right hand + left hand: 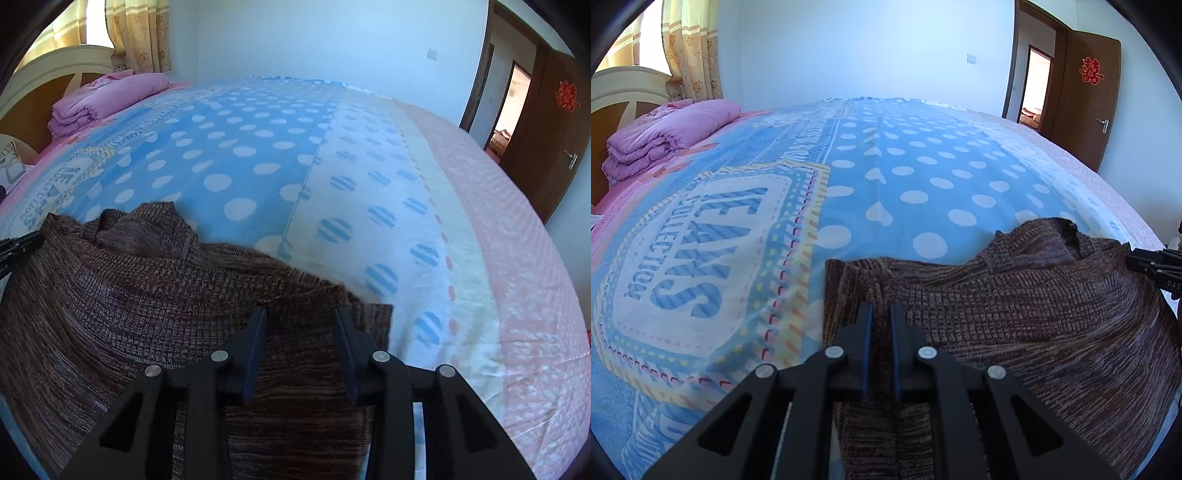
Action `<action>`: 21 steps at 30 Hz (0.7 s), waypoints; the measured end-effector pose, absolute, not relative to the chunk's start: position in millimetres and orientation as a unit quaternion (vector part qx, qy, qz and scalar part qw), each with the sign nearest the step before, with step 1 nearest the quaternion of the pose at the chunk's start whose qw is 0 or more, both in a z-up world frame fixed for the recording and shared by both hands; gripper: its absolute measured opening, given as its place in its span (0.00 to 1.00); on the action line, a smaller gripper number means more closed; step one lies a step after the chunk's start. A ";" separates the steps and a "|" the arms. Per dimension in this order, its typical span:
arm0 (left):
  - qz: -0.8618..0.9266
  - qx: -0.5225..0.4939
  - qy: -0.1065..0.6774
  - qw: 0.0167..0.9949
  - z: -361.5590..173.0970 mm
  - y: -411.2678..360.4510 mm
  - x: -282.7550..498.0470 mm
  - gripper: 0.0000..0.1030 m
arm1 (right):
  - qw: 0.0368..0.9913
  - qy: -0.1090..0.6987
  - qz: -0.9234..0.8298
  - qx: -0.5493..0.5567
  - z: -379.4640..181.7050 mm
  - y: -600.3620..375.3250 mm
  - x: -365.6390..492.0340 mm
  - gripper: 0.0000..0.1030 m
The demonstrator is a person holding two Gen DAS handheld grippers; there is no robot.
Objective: Fold small clothes
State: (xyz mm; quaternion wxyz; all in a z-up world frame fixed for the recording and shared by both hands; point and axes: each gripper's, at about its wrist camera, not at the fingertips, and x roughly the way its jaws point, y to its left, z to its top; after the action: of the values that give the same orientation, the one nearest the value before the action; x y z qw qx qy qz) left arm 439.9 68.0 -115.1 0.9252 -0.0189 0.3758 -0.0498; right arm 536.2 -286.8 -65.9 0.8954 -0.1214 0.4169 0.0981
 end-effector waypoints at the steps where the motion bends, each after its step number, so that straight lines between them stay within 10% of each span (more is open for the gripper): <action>1: -0.050 -0.019 0.376 0.925 -115.5 67.9 440.0 0.10 | 0.893 0.421 0.096 -0.125 -69.3 -285.2 537.2 0.37; 4: -0.051 -0.021 0.377 0.925 -116.4 68.6 440.5 0.10 | 0.891 0.422 0.100 -0.132 -73.2 -281.1 537.2 0.33; 8: -0.049 -0.021 0.373 0.926 -115.6 68.9 438.9 0.10 | 0.888 0.425 0.104 -0.143 -75.1 -273.2 535.3 0.04; 21: -0.025 -0.069 0.336 0.939 -99.6 85.7 434.3 0.10 | 0.926 0.348 0.075 -0.127 -28.6 -278.1 534.4 0.02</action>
State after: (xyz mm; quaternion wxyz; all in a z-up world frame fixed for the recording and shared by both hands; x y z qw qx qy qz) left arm 434.3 85.7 -99.6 0.9390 -0.0693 0.3359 -0.0251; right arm 534.4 -278.1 -28.6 0.9257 -0.1265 0.3484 0.0747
